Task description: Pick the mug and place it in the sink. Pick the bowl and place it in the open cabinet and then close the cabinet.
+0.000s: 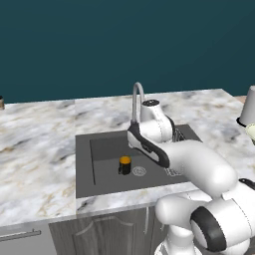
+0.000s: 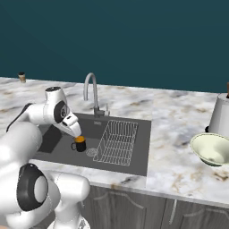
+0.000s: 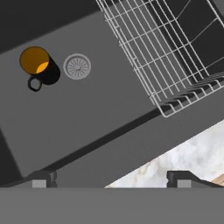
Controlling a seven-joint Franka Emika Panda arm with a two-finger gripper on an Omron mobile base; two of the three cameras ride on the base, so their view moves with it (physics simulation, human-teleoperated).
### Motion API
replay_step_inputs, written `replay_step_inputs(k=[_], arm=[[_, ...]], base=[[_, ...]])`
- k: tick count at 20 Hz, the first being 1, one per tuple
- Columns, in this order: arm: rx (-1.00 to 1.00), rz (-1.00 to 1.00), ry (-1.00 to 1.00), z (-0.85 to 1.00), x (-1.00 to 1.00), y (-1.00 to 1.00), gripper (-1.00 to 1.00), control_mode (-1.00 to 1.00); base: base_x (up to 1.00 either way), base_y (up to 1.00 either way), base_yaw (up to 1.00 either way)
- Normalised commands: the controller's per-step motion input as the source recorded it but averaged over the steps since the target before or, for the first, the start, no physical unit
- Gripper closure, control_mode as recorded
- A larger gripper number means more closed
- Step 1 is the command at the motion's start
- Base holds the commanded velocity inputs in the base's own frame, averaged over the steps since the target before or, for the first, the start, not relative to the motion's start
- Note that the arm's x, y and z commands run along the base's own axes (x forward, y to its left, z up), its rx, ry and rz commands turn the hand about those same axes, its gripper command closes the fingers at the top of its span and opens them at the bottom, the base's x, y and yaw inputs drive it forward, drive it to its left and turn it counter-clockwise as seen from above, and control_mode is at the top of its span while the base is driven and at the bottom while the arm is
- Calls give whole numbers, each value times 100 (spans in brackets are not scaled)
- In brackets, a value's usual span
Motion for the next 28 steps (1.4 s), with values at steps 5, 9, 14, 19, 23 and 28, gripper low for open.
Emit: replay_step_inputs(k=[5,9,14,19,23,28], arm=[[9,0,1,11,1,-36,-100,-100],[7,0,0,8,0,-33,-100,-100],[2,5,1,0,0,-23,-100,-100],[0,19,0,1,0,-30,-100,-100],[0,24,0,0,0,-47,-100,-100],[0,7,1,0,0,-26,-100,100]], base=[[0,0,0],[0,0,0],[0,0,0],[0,0,0],[0,0,0],[-5,-60,2]])
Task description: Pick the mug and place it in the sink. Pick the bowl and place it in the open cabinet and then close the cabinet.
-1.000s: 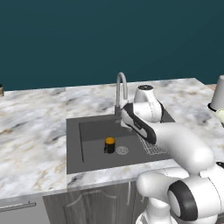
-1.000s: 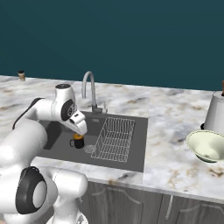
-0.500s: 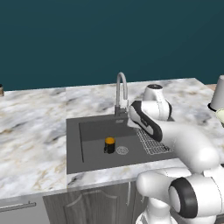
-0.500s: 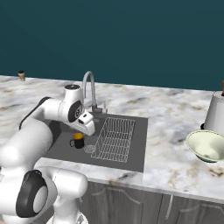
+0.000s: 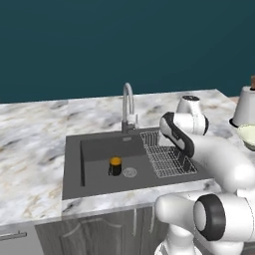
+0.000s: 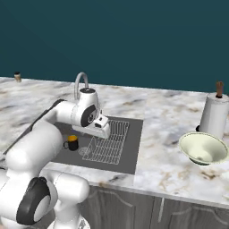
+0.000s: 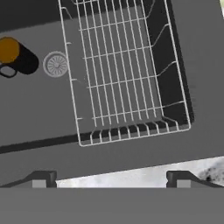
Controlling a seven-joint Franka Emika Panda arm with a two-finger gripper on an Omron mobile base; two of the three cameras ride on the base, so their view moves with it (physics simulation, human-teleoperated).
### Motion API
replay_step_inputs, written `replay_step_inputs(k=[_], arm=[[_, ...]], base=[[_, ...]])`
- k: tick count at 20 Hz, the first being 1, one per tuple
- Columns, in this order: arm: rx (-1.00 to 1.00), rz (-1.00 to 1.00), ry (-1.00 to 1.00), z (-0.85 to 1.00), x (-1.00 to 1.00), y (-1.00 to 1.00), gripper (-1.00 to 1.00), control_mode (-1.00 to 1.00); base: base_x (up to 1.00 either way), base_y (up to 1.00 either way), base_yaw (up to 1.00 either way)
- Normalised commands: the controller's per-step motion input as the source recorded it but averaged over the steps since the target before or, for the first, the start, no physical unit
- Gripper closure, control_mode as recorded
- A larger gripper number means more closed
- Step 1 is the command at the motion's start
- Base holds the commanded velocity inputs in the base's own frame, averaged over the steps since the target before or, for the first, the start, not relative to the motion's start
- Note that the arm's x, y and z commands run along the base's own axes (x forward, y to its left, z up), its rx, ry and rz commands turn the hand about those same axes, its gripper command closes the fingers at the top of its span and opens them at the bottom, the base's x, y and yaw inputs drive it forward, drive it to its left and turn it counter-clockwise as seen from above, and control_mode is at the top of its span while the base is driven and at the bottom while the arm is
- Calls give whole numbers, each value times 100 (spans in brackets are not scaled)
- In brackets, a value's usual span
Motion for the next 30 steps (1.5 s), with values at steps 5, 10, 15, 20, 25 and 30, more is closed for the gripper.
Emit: replay_step_inputs(k=[5,10,15,20,25,30], arm=[[0,0,0,0,0,0,-100,100],[0,0,0,0,0,0,-100,100],[0,0,0,0,0,0,-100,100],[0,0,0,0,0,0,-100,100],[0,0,0,0,0,0,-100,100],[0,0,0,0,0,0,-100,100]], base=[[-17,-100,0],[-19,-100,0],[-5,-99,0],[12,-84,0],[24,-54,0],[49,35,-1]])
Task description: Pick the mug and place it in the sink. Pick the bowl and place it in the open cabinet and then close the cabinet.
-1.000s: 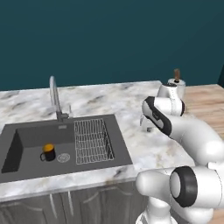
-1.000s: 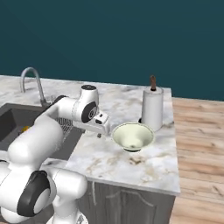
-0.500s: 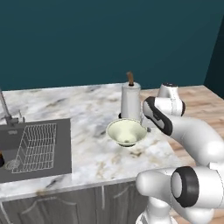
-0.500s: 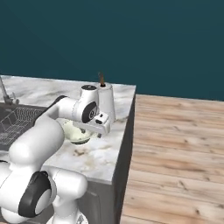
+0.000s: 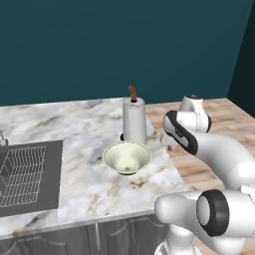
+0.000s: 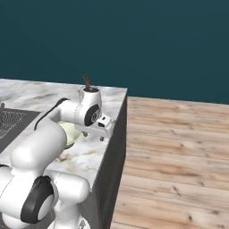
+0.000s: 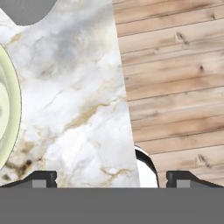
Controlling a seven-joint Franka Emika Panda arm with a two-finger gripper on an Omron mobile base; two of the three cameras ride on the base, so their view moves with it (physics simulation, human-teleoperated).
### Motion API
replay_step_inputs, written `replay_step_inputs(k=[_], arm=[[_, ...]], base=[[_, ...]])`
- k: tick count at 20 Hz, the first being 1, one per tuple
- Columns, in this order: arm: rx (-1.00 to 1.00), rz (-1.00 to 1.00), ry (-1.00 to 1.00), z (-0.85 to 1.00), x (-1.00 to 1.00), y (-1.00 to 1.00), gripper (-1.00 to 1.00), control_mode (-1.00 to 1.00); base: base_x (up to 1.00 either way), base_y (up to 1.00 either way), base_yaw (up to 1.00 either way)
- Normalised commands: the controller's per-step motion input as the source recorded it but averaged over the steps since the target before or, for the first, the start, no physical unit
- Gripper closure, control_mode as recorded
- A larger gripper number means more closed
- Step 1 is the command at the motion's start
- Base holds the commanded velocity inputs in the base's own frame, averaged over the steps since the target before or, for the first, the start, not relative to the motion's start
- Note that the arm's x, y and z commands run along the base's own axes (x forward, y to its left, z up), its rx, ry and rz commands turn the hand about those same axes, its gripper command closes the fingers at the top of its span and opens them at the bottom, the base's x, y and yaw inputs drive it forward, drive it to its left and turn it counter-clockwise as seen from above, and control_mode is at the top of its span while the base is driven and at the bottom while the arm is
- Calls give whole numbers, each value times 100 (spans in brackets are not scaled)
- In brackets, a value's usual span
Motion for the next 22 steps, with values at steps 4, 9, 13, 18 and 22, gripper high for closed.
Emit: replay_step_inputs(k=[4,9,13,18,22], arm=[[0,0,0,0,0,0,-100,100],[0,0,0,0,0,0,-100,100],[0,0,0,0,0,0,-100,100],[0,0,0,0,0,0,-100,100],[0,0,0,0,0,0,-100,100]], base=[[19,79,-9],[3,26,-4],[3,0,5],[4,-1,16],[11,-1,22]])
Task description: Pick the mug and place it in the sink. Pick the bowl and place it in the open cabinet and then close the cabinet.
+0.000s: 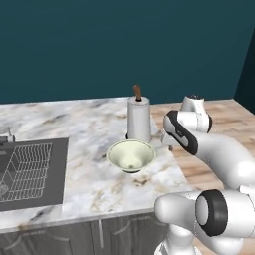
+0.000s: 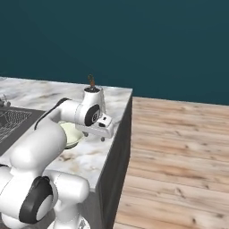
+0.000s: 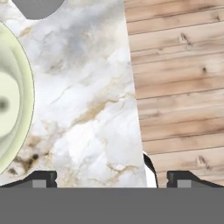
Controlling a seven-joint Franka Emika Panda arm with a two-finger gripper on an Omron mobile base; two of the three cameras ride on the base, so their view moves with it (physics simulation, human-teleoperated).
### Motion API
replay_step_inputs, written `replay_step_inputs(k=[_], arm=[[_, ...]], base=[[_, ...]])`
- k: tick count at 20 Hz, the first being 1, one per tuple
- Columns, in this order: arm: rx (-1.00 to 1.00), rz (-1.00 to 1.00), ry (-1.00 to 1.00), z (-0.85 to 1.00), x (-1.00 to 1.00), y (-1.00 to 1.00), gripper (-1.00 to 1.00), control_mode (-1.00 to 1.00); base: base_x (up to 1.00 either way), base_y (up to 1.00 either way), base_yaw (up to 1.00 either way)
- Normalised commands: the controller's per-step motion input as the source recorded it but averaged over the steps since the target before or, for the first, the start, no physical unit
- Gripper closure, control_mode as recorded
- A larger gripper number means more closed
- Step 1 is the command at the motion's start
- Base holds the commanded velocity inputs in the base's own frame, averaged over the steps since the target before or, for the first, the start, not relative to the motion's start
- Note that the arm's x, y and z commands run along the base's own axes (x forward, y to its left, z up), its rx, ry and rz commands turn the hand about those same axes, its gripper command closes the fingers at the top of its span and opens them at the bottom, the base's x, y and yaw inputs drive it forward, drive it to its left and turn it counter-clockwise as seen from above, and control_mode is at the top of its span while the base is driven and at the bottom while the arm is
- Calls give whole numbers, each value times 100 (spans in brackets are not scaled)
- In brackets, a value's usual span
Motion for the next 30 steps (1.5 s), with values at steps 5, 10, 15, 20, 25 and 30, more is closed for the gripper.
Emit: replay_step_inputs(k=[5,10,15,20,25,30], arm=[[0,0,0,0,0,0,-100,100],[9,14,3,-10,30,0,-100,-100],[17,6,6,-14,29,0,-100,-100],[16,0,6,-8,35,7,-100,-100],[12,0,2,-2,28,3,-100,-100],[6,0,0,-16,25,24,-100,-100]], base=[[16,0,18],[0,0,0],[0,0,0],[0,0,0],[0,0,0],[0,0,0]])
